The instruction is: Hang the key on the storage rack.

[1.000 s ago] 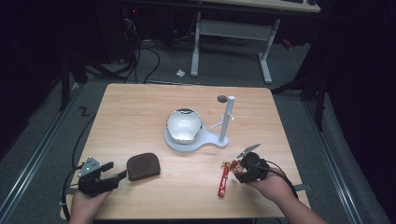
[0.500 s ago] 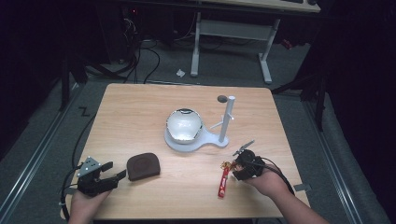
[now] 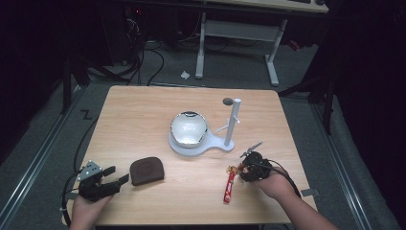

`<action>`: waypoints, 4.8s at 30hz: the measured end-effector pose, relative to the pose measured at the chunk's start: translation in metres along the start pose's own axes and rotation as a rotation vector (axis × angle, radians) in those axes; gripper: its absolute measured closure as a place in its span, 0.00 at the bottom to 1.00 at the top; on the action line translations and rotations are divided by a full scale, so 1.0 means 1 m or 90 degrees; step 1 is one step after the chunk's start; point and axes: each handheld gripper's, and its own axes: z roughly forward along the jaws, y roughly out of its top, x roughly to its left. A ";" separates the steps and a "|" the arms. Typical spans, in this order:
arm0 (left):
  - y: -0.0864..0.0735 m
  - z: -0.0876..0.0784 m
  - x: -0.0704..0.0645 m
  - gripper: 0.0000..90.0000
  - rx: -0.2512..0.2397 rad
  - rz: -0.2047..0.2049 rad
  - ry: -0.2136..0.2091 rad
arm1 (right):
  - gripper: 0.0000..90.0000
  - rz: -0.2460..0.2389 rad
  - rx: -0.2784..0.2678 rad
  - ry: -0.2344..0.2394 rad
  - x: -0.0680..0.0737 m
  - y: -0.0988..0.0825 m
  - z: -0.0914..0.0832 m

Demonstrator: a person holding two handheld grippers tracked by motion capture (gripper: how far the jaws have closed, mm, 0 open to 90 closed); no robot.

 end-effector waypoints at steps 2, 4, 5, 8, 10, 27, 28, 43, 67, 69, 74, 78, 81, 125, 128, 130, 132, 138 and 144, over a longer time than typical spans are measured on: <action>0.000 0.000 0.000 0.34 0.000 0.000 0.000 | 0.70 0.003 -0.003 0.006 -0.001 0.000 0.000; 0.000 0.000 0.000 0.34 -0.001 0.000 0.000 | 0.72 0.008 -0.007 0.011 -0.003 0.000 0.001; 0.000 0.000 0.000 0.34 0.000 0.000 0.000 | 0.73 0.008 -0.009 0.013 -0.003 -0.001 0.001; 0.000 0.000 0.000 0.34 -0.001 0.000 0.001 | 0.73 0.011 -0.007 0.016 -0.004 0.000 0.001; 0.000 0.000 0.000 0.34 -0.001 0.000 0.002 | 0.73 0.009 -0.006 0.014 -0.003 0.000 0.001; 0.000 0.000 -0.002 0.34 -0.004 0.008 0.004 | 0.74 -0.002 -0.006 0.032 -0.005 -0.006 -0.030; -0.001 0.000 -0.001 0.34 -0.006 0.006 0.002 | 0.74 -0.004 -0.005 0.032 -0.005 -0.006 -0.032; -0.002 0.003 -0.004 0.33 0.003 0.007 -0.002 | 0.74 -0.012 0.015 0.044 -0.005 -0.004 -0.063; -0.002 0.002 -0.003 0.33 0.000 0.008 0.000 | 0.74 -0.031 0.003 0.030 0.000 0.014 -0.116; -0.002 0.002 -0.003 0.33 -0.001 0.009 0.000 | 0.74 -0.027 0.003 0.032 0.000 0.016 -0.118; -0.002 0.001 -0.002 0.33 -0.003 0.006 0.002 | 0.74 -0.033 0.002 0.032 -0.001 0.019 -0.124; -0.001 0.002 -0.002 0.33 -0.002 0.007 0.002 | 0.74 -0.034 -0.001 0.034 -0.003 0.022 -0.129; -0.001 0.002 -0.002 0.33 -0.002 0.007 0.002 | 0.74 -0.032 0.001 0.034 -0.004 0.023 -0.133; -0.001 -0.002 0.000 0.33 -0.016 0.000 -0.004 | 0.74 -0.046 -0.024 0.016 -0.005 0.077 -0.193; -0.001 -0.002 0.000 0.33 -0.016 0.000 -0.004 | 0.74 -0.047 -0.032 0.012 -0.005 0.082 -0.199; -0.001 -0.002 0.000 0.33 -0.016 0.000 -0.005 | 0.74 -0.048 -0.035 0.011 -0.005 0.085 -0.203; -0.001 -0.002 0.000 0.33 -0.016 0.000 -0.006 | 0.74 -0.046 -0.039 0.007 -0.004 0.088 -0.205; -0.001 -0.002 0.000 0.33 -0.016 0.000 -0.007 | 0.74 -0.051 -0.043 0.002 -0.005 0.096 -0.205; -0.002 -0.003 0.000 0.33 -0.018 -0.001 -0.009 | 0.74 -0.050 -0.049 -0.009 -0.008 0.106 -0.202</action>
